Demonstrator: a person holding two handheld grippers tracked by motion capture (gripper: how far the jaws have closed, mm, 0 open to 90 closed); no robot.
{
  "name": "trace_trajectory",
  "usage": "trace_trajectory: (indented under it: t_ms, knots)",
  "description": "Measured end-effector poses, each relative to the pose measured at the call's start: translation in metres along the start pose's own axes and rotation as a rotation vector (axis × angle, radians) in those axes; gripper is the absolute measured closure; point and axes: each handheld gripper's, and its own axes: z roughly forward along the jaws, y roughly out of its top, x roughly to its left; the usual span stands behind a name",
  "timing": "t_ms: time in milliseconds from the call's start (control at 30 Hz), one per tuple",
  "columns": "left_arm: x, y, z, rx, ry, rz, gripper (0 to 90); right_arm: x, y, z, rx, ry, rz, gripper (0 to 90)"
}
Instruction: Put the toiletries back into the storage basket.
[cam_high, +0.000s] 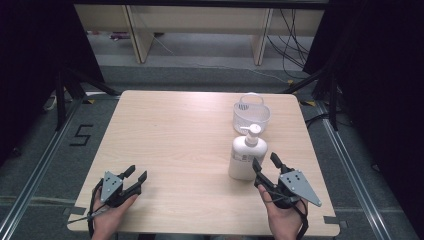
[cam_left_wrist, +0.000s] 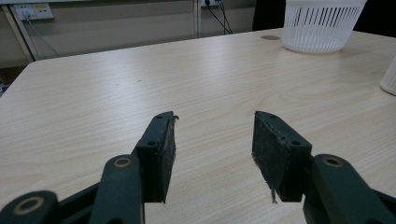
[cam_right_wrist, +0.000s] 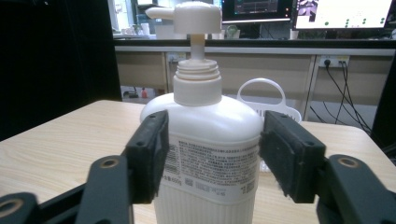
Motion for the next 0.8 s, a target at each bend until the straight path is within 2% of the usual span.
trace_trajectory:
  t_ms: [33,67,200,233,267,300,567,633,700,733,767,800]
  knots:
    - [0.000,0.000,0.000,0.000,0.000,-0.001,48.5,0.001,0.000,0.001,0.014,0.000,-0.004,37.9]
    - [0.000,0.000,0.000,0.000,-0.001,-0.001,48.5,0.001,0.000,0.003,-0.002,0.001,-0.020,37.0]
    - [0.000,0.000,0.000,0.000,-0.005,0.002,48.4,0.004,0.002,0.004,0.009,-0.018,-0.027,34.6]
    - [0.000,0.000,0.000,0.000,-0.004,0.000,48.4,0.005,0.004,0.006,-0.015,-0.021,-0.049,34.1]
    - [0.000,0.000,0.000,0.000,-0.003,-0.001,48.4,0.007,0.005,0.007,-0.010,-0.020,-0.042,33.8]
    - [0.000,0.000,0.000,-0.001,-0.004,0.000,48.4,0.008,0.009,0.009,-0.013,-0.030,-0.056,33.2]
    - [-0.001,0.000,0.000,-0.004,-0.007,0.006,48.3,0.013,0.017,0.026,-0.015,-0.046,-0.071,34.6]
    - [-0.001,0.000,0.000,-0.003,-0.006,0.008,48.3,0.015,0.018,0.027,-0.010,-0.040,-0.054,35.0]
    - [-0.001,0.000,0.000,-0.003,-0.004,0.009,48.3,0.015,0.021,0.032,-0.025,-0.048,-0.089,36.3]
    - [-0.001,0.000,0.000,-0.003,-0.004,0.009,48.2,0.017,0.021,0.033,-0.013,-0.055,-0.069,36.9]
    - [-0.001,0.000,0.000,-0.003,-0.004,0.009,48.2,0.017,0.022,0.035,-0.014,-0.042,-0.073,37.5]
    - [-0.001,0.000,0.000,-0.004,-0.004,0.004,48.1,0.017,0.023,0.037,-0.027,-0.053,-0.092,38.3]
